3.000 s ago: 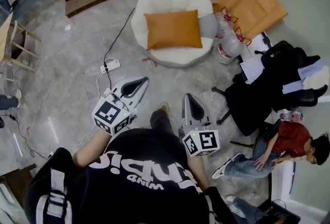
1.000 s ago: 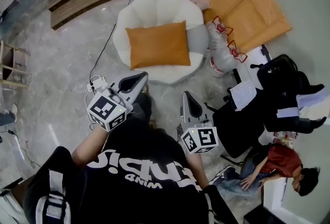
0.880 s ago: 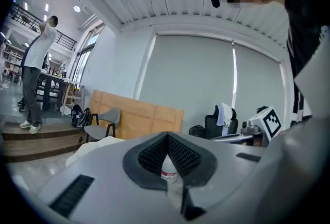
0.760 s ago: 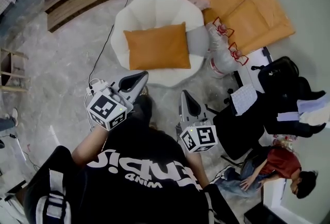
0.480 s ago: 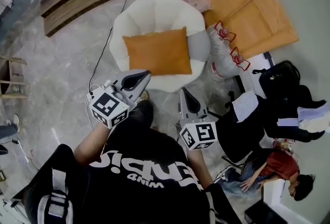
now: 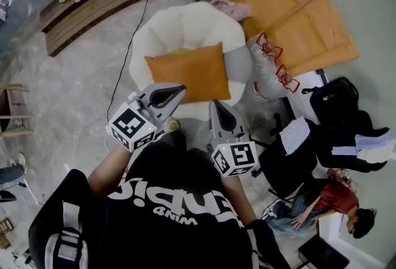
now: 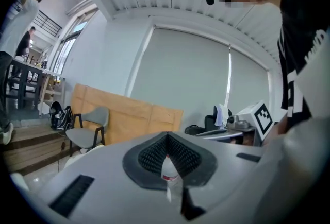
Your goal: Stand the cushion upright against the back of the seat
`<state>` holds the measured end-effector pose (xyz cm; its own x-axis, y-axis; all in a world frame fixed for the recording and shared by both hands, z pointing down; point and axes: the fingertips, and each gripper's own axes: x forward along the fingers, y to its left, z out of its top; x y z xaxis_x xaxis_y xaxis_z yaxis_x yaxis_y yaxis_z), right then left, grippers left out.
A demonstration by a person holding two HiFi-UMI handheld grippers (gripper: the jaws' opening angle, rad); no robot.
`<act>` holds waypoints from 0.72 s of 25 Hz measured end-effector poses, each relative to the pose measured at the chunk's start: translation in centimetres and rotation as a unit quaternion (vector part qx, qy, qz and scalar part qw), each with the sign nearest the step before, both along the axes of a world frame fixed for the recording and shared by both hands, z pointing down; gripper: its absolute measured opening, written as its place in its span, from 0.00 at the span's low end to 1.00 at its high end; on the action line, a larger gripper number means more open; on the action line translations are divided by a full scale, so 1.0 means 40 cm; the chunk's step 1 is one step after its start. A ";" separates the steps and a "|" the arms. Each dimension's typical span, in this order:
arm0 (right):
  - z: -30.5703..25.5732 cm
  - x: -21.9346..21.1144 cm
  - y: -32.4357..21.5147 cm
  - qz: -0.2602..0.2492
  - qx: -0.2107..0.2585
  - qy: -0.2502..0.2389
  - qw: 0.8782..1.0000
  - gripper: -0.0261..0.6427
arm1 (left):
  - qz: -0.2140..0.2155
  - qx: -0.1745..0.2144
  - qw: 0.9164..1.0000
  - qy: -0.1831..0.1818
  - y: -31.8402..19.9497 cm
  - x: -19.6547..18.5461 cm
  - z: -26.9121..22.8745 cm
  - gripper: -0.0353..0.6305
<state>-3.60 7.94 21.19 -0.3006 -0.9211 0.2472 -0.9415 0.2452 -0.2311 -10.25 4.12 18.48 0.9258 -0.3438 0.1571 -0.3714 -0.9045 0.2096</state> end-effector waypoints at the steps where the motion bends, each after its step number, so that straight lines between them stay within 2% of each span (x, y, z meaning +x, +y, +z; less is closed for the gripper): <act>1: 0.001 0.005 -0.006 0.007 -0.002 0.000 1.000 0.07 | 0.011 0.000 1.000 -0.002 -0.005 0.010 0.000 0.06; 6: 0.013 0.057 -0.031 0.039 -0.012 -0.004 0.999 0.07 | 0.034 0.001 0.999 -0.003 -0.041 0.071 -0.004 0.06; 10: 0.035 0.115 -0.059 0.063 -0.014 -0.014 0.998 0.07 | 0.048 0.018 0.999 -0.008 -0.082 0.137 0.000 0.06; 14: 0.050 0.164 -0.078 0.068 -0.017 -0.024 0.997 0.07 | 0.051 0.013 0.999 -0.008 -0.116 0.192 0.016 0.06; 18: 0.059 0.204 -0.117 0.073 -0.014 -0.033 0.997 0.07 | 0.056 0.009 0.998 -0.023 -0.159 0.232 0.049 0.06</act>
<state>4.56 3.26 23.56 -0.1808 -0.9489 0.2586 -0.9494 0.0997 -0.2979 -0.98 -2.22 20.46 0.9507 -0.2411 0.1953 -0.2760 -0.9447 0.1771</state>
